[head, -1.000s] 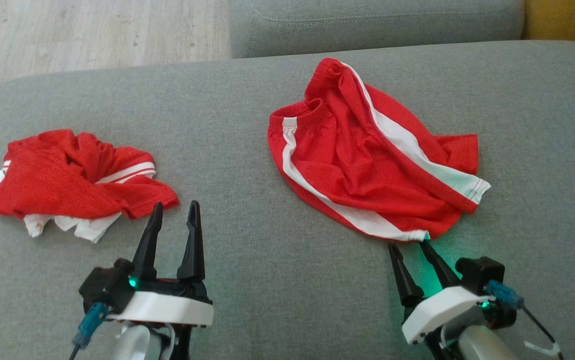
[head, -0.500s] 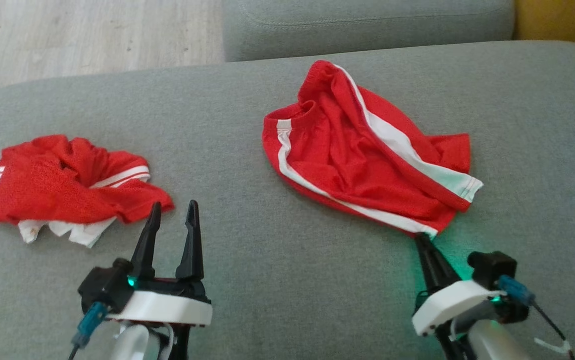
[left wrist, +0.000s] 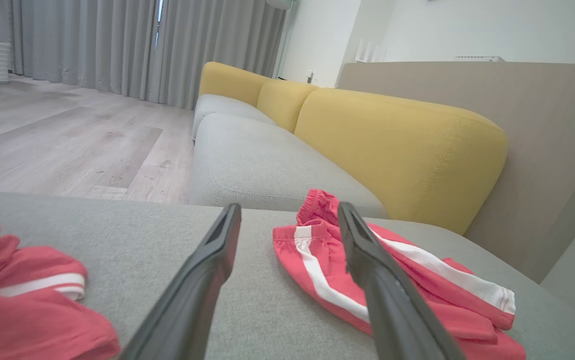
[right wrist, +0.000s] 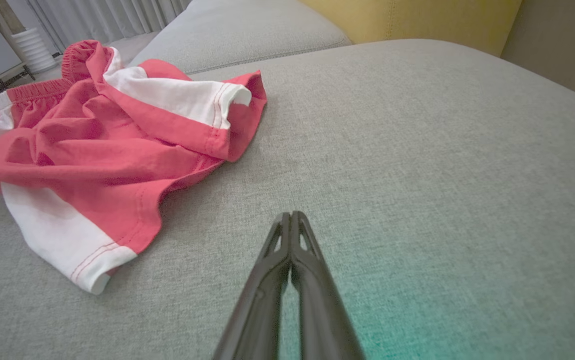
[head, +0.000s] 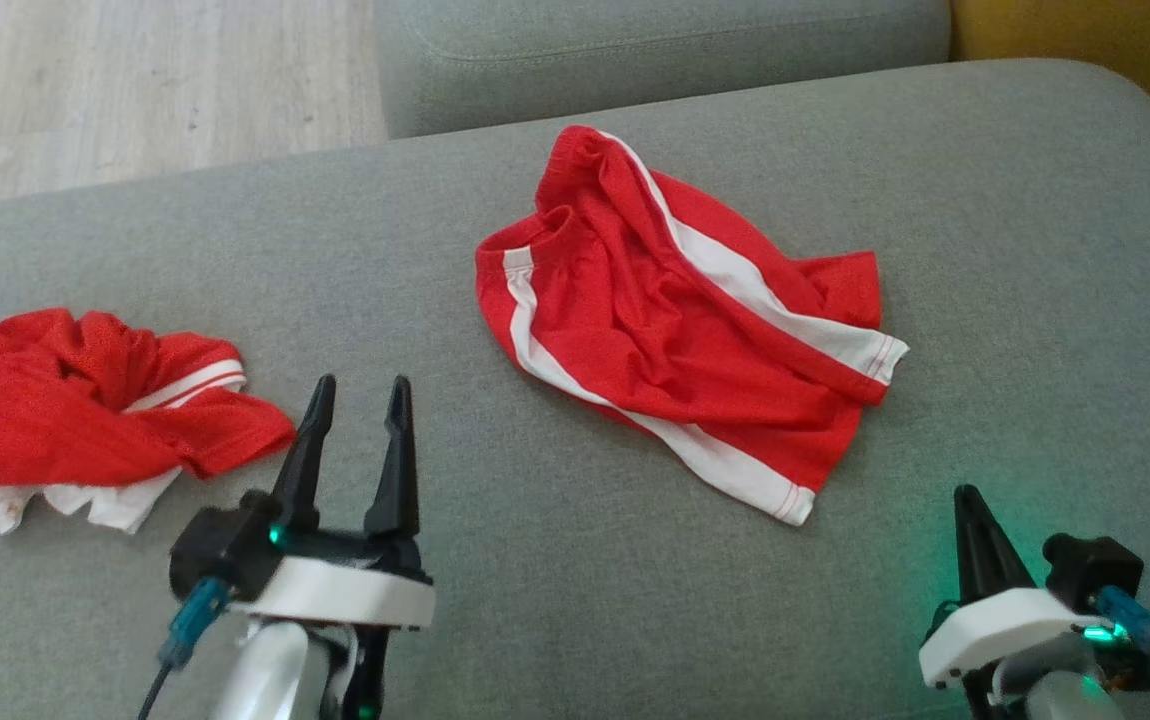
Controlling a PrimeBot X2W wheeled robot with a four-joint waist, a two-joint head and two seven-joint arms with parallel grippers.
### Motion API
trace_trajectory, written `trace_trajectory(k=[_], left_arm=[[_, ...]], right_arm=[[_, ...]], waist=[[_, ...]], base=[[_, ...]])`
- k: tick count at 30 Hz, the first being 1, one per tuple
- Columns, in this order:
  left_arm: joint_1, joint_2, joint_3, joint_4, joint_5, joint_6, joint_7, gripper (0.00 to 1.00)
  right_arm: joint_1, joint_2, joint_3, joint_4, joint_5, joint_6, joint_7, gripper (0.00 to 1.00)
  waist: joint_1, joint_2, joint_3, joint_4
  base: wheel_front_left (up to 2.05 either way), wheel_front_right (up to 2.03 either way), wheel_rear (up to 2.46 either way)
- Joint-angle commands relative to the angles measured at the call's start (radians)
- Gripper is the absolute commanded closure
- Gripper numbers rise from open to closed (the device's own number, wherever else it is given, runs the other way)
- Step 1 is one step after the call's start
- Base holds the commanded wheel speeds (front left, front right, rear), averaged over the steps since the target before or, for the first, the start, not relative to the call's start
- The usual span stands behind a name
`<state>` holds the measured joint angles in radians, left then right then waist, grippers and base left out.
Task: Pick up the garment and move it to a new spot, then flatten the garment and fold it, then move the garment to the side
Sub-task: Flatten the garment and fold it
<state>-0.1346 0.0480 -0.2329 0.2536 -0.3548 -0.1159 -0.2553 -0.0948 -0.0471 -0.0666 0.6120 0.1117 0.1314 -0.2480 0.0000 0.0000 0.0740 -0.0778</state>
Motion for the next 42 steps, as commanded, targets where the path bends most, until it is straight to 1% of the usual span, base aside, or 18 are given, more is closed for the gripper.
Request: trace_trajectory(k=[1, 8, 13, 14, 15, 21, 28, 36, 42], left_arm=[[-0.058, 0.002, 0.017, -0.026, 0.011, -0.007, -0.006, 0.00], [-0.153, 0.006, -0.045, 0.016, 0.040, -0.013, -0.006, 0.00], [-0.197, 0.008, -0.054, 0.038, 0.038, -0.014, -0.006, 0.00], [-0.201, 0.008, -0.053, 0.039, 0.037, -0.014, -0.006, 0.00], [-0.202, 0.008, -0.051, 0.040, 0.036, -0.014, -0.006, 0.00], [-0.178, 0.007, -0.018, 0.041, 0.030, -0.014, -0.006, 0.00], [-0.110, 0.005, 0.022, 0.047, 0.025, -0.014, -0.006, 0.00], [-0.015, 0.003, 0.035, 0.082, 0.021, -0.001, -0.006, 0.00], [0.018, 0.002, 0.018, 0.133, 0.022, 0.007, -0.006, 0.00]], right_arm=[[-0.025, -0.003, 0.026, -0.037, -0.003, -0.001, -0.014, 1.00], [-0.043, -0.003, 0.065, -0.083, 0.031, -0.001, -0.014, 1.00], [-0.050, -0.003, 0.097, -0.143, 0.058, -0.001, -0.014, 0.99], [-0.050, -0.003, 0.101, -0.166, 0.062, -0.001, -0.014, 0.07], [-0.048, -0.003, 0.110, -0.184, 0.076, -0.001, -0.014, 0.00], [-0.031, -0.003, 0.170, -0.291, 0.093, -0.001, -0.014, 0.00], [-0.013, -0.003, 0.225, -0.364, 0.085, -0.001, -0.014, 0.00], [0.026, -0.003, 0.255, -0.373, 0.078, -0.001, -0.014, 0.00], [0.052, -0.003, 0.261, -0.352, 0.076, -0.001, -0.014, 0.00]], waist=[[0.0000, 0.0000, 0.005, -0.005], [0.0000, 0.0000, 0.041, -0.020], [0.0000, 0.0000, 0.059, -0.029], [0.0000, 0.0000, 0.060, -0.030], [0.0000, 0.0000, 0.061, -0.031], [0.0000, 0.0000, 0.045, -0.019], [0.0000, 0.0000, 0.010, 0.036], [0.0000, 0.0000, -0.033, 0.110], [0.0000, 0.0000, -0.051, 0.134]], base=[[0.00, 0.00, 0.00], [0.00, 0.00, 0.00], [0.00, 0.00, 0.00], [0.00, 0.00, 0.00], [0.00, 0.00, 0.00], [0.00, 0.00, 0.00], [0.00, 0.00, 0.00], [0.00, 0.00, 0.00], [0.00, 0.00, 0.00]])
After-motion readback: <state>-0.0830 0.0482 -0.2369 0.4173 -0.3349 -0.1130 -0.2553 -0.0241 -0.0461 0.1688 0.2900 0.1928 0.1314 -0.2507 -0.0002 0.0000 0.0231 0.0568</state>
